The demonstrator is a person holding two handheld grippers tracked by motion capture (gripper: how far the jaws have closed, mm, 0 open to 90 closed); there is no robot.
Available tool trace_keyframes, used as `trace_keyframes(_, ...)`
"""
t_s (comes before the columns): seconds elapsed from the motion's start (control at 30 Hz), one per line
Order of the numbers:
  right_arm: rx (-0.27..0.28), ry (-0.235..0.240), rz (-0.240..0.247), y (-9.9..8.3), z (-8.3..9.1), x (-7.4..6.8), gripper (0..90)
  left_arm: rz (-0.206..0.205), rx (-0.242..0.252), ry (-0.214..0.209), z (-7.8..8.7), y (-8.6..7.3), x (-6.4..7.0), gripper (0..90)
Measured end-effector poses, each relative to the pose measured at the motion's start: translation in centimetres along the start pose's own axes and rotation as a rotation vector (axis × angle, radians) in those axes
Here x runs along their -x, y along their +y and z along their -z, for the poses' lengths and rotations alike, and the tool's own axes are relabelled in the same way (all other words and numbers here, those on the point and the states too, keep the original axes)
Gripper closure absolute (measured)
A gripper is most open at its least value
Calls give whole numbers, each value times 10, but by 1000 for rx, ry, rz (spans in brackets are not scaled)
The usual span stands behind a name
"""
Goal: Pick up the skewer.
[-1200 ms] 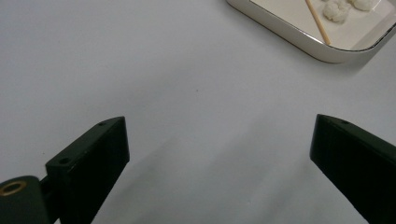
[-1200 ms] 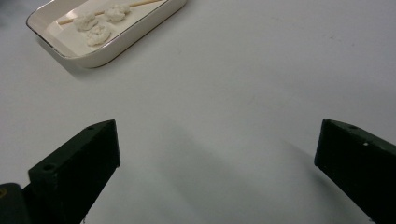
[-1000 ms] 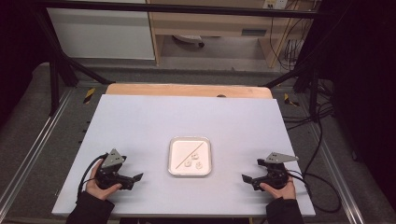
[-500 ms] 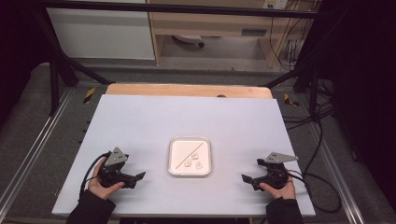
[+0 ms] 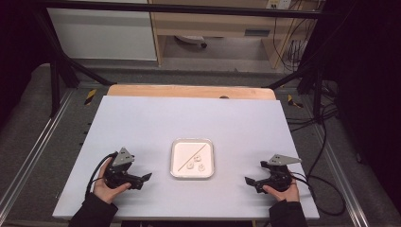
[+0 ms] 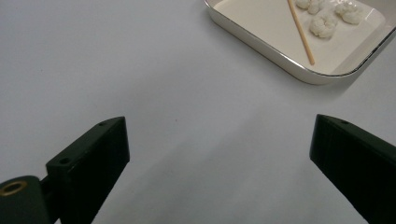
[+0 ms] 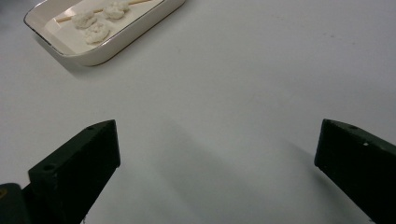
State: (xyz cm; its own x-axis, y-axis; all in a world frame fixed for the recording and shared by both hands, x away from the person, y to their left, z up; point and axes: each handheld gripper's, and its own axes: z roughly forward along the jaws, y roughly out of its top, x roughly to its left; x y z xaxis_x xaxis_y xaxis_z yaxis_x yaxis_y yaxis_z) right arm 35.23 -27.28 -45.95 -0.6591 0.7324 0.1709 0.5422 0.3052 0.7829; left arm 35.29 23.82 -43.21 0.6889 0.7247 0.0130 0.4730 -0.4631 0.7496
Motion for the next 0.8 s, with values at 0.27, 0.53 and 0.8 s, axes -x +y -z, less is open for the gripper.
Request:
trace_keyframes(0.27, -3, -2, -3, 0, 0, 0, 7, -15, -11, 2, -3, 10, 9, 47)
trace_keyframes(0.53, -3, -1, 0, 0, 0, 0, 7, -27, -22, 6, -7, 21, 16, 49)
trace_keyframes(0.8, -2, -2, 1, 0, 0, 0, 7, -29, -24, 11, -14, 39, 24, 55)
